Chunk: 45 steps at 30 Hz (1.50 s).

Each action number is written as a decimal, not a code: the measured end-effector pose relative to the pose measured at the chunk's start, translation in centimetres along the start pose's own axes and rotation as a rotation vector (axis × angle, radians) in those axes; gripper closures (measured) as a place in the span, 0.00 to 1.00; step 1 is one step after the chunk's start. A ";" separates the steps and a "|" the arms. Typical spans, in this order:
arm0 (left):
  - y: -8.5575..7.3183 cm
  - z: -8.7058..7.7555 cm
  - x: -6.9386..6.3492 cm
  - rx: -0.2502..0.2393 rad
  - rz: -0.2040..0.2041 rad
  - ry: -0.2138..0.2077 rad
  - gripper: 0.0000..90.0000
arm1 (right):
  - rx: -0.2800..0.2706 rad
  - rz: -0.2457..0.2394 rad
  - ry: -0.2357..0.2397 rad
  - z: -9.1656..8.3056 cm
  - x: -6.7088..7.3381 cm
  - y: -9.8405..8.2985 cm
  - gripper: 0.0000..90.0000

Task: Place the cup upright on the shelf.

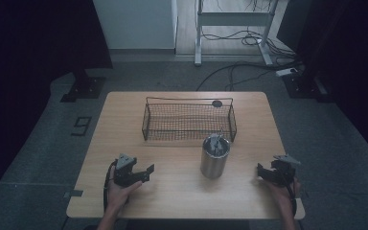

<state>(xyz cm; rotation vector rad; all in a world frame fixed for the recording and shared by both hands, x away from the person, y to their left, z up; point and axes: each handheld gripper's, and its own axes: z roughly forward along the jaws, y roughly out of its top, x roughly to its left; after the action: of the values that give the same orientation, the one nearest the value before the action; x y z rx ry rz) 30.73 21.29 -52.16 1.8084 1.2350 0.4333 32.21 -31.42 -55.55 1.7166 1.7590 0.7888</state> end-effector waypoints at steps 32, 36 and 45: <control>4.1 -1.6 -4.8 -0.064 0.070 -0.061 0.13 | -0.003 0.001 -0.002 -0.1 0.0 -0.1 0.16; 5.2 -1.3 -6.1 -0.067 0.084 -0.098 0.11 | -0.001 0.007 -0.003 -0.1 0.0 -0.1 0.16; 5.9 -0.6 -7.7 -0.048 0.118 -0.139 0.04 | -0.001 0.006 -0.004 -0.2 0.0 -0.1 0.16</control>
<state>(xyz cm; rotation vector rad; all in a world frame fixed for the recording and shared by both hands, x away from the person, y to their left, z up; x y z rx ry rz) 30.28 14.09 -45.61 1.8445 1.0183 0.3926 31.99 -31.39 -55.55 1.7227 1.7504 0.7882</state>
